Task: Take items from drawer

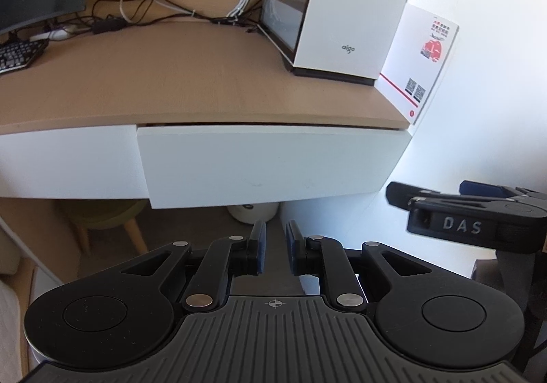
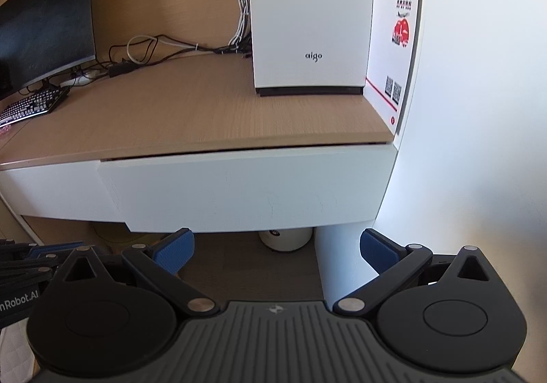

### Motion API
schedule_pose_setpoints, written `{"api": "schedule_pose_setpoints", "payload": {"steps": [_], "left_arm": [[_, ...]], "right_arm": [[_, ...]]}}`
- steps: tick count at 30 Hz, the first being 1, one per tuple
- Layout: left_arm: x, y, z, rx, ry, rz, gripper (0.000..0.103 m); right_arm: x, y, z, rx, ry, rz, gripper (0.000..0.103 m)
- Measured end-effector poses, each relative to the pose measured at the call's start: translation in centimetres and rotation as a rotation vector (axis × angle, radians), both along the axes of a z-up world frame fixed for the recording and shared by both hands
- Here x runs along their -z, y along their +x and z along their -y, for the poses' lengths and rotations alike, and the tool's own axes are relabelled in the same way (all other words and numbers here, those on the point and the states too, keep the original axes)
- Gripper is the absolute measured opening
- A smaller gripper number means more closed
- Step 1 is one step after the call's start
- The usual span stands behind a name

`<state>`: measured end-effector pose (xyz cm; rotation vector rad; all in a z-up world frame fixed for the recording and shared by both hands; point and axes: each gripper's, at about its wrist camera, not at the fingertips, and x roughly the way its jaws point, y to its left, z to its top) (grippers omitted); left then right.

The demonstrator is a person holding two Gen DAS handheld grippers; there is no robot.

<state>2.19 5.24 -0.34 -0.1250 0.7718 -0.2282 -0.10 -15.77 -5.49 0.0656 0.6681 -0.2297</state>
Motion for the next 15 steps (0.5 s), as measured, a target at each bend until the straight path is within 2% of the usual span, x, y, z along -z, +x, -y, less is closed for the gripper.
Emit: {"api": "schedule_pose_setpoints", "payload": {"steps": [5,8,11,15], "left_arm": [[-0.1,0.6,-1.9,-0.025,-0.017,0.022,0.015],[0.2,1.4,-3.4,-0.060,-0.062,-0.006,0.016],[0.6,2.2,-5.1,-0.123,-0.083,-0.013,0.016],[0.9,4.0,-7.1,-0.205,-0.071,-0.015,0.016]], "right_arm": [[-0.9,0.4,-0.2,0.039,-0.023,0.029,0.103],[-1.1,1.0,0.0,0.053,-0.035,0.029,0.103],[-1.0,1.8,0.3,0.058,-0.047,0.020,0.103],[-0.6,3.4,0.8,0.050,-0.057,0.009,0.103]]}}
